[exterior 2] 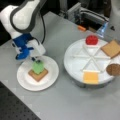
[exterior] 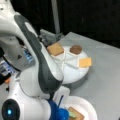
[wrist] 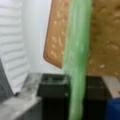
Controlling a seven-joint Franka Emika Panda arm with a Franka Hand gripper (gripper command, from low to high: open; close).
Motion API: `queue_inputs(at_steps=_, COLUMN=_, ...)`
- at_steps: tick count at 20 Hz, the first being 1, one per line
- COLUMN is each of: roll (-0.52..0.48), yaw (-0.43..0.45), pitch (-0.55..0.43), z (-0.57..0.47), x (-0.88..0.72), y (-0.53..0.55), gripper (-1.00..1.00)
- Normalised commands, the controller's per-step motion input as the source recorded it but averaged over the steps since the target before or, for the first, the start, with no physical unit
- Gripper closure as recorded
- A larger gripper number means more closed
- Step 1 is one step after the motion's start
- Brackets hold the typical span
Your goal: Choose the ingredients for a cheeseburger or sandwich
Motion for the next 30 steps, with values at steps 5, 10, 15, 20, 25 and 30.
queue_inputs(at_steps=5, roll=0.078, yaw=0.170, pitch=0.031, z=-0.02, x=0.26, y=-0.21, gripper=1.00)
queue_inputs(at_steps=10, roll=0.079, yaw=0.161, pitch=0.027, z=-0.03, x=0.27, y=-0.20, gripper=1.00)
queue_inputs(at_steps=15, roll=0.069, yaw=0.163, pitch=0.015, z=-0.05, x=0.27, y=-0.21, gripper=1.00)
queue_inputs(at_steps=20, roll=0.056, yaw=0.158, pitch=0.014, z=-0.05, x=0.30, y=-0.22, gripper=1.00)
queue_inputs(at_steps=25, roll=0.052, yaw=0.160, pitch=0.020, z=-0.07, x=0.34, y=-0.20, gripper=1.00)
queue_inputs(at_steps=30, roll=0.056, yaw=0.158, pitch=0.031, z=-0.06, x=0.33, y=-0.18, gripper=1.00)
